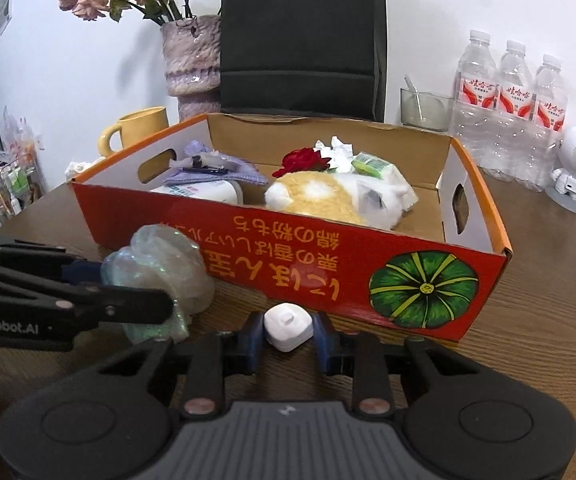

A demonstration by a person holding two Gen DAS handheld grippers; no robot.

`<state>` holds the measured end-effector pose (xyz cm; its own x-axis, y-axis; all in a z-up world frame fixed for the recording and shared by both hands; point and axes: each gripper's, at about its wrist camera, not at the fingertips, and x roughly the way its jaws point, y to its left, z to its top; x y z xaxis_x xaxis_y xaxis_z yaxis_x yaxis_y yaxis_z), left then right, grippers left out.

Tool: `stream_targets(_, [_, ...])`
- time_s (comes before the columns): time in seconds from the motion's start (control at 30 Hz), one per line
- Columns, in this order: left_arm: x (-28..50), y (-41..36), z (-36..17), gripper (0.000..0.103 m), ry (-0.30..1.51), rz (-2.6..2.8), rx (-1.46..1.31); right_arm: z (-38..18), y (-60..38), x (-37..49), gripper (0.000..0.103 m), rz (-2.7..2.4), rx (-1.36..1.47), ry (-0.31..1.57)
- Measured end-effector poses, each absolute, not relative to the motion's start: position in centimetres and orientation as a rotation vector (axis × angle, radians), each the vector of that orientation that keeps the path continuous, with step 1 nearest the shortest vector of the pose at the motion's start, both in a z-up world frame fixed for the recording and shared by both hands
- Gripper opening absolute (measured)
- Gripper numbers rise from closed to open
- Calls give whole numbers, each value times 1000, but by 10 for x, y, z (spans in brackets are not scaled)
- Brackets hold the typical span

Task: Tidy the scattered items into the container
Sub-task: 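Grasp the white cap with the right gripper while the left grasps the iridescent plastic bag, then lower the cap and plastic bag into the box and open both grippers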

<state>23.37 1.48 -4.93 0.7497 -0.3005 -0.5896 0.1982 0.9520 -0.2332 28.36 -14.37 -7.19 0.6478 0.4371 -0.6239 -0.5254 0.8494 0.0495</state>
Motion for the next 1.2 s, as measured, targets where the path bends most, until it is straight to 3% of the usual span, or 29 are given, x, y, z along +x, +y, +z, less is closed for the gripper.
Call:
stream_targets(0.47, [210, 28, -41, 41, 627, -239, -150, -64, -150, 260, 26, 541, -106, 651])
stream_targets(0.73, [198, 33, -6, 41, 490, -230, -130, -25, -164, 252, 26, 521, -45, 533])
stream_targets(1.0, [229, 41, 25, 41, 379, -180, -149, 16, -161, 282, 26, 490, -16, 399])
stream_targets(1.2, [266, 41, 32, 41, 362, -162, -186, 20, -140, 330, 26, 534, 47, 426])
